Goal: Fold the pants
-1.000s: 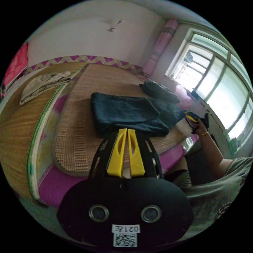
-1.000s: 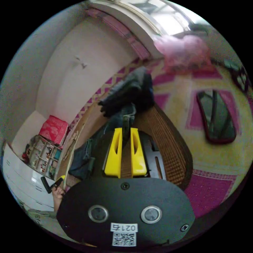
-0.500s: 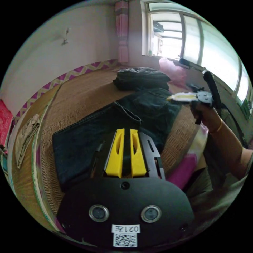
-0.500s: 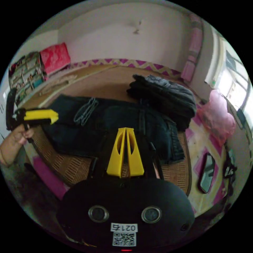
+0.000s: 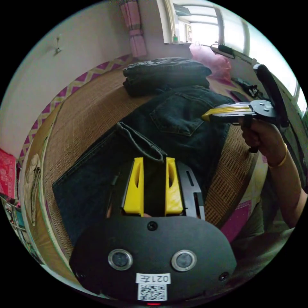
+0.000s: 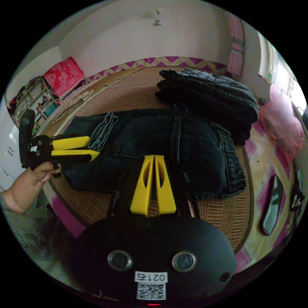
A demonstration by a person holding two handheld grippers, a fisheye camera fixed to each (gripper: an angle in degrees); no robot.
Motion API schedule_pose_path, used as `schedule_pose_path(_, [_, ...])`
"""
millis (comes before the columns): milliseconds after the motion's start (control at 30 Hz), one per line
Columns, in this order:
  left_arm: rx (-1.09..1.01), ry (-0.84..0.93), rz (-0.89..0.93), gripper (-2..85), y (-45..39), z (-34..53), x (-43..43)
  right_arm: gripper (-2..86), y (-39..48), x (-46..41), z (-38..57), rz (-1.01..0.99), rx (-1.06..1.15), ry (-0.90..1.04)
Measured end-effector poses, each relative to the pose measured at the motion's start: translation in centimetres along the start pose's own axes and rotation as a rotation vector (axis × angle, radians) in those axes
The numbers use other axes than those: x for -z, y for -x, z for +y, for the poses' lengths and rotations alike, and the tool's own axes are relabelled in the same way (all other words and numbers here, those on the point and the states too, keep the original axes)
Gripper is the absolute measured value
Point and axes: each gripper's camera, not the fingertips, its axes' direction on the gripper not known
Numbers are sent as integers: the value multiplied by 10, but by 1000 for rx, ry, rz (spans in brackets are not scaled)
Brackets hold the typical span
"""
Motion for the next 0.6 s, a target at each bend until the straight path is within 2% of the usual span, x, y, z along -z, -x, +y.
schedule_pose_path(167, [-34, 7, -2, 74, 22, -3, 0, -5, 12, 2, -1, 48, 19, 0])
schedule_pose_path(400, [284, -238, 205, 29, 146, 41, 63, -6, 18, 6, -2, 34, 12, 1])
schedule_pose_path(533, [402, -374, 90, 22, 252, 111, 147, -7, 23, 8, -2, 29, 7, 1])
schedule_pose_path(600, [463, -386, 10, 19, 300, 150, 177, -7, 26, 9, -2, 34, 9, 1])
